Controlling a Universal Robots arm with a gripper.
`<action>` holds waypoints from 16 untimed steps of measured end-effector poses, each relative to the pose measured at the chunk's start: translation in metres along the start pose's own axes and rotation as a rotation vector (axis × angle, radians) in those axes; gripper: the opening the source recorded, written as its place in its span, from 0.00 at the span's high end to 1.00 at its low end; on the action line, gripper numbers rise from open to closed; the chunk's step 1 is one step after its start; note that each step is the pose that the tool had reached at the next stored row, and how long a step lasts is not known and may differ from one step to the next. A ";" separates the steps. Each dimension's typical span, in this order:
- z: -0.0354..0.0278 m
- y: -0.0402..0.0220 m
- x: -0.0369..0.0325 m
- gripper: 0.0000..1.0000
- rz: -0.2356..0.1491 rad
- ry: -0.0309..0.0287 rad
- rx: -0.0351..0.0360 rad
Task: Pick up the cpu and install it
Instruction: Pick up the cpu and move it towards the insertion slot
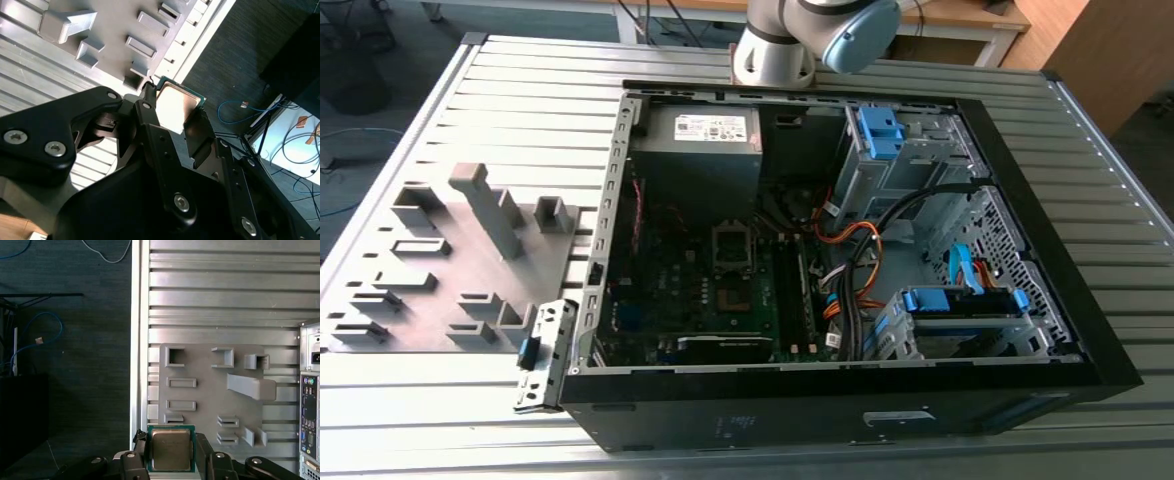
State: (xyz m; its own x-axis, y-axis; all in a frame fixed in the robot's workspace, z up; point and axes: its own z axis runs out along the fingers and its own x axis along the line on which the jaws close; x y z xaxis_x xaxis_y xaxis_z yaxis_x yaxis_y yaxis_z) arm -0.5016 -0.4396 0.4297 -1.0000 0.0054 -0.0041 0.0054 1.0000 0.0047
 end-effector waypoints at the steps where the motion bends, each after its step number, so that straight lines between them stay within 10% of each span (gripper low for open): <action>1: 0.0004 0.0000 0.0000 0.53 0.000 -0.0003 -0.0001; 16: 0.0126 0.0000 0.0001 0.53 0.000 0.0000 0.0015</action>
State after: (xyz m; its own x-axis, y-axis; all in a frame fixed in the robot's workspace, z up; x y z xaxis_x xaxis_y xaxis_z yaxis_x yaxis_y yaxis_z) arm -0.5016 -0.4396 0.4171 -1.0000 0.0054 -0.0041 0.0054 1.0000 0.0033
